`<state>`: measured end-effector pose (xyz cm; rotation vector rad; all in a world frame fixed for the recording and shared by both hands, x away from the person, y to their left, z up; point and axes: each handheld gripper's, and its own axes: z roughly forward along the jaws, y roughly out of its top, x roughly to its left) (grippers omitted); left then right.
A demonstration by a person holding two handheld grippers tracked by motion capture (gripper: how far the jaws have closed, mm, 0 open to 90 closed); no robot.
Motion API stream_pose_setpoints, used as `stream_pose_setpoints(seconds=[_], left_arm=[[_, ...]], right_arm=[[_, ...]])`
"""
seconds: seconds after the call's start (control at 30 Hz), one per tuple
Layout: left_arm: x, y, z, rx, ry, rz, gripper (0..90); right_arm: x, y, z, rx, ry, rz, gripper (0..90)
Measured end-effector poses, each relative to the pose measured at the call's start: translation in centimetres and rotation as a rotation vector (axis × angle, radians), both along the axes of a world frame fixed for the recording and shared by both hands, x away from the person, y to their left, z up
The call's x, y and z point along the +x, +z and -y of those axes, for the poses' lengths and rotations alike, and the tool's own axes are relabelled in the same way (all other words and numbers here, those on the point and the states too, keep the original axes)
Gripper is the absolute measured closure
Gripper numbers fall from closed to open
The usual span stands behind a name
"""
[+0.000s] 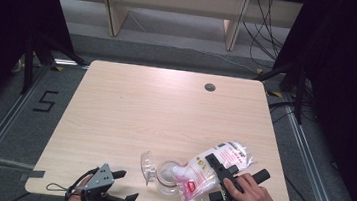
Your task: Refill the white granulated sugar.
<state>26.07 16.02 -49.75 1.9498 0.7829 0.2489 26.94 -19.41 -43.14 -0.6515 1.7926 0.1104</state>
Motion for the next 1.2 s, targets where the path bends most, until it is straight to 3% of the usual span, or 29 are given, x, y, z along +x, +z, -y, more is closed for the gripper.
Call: stream_pose_setpoints(seconds=[1.2], left_arm=[[0.02, 0.02, -0.03, 0.000, -0.001, 0.001, 16.4]], right_arm=[[-0.03, -0.03, -0.02, 0.011, 0.005, -0.005, 52.1]])
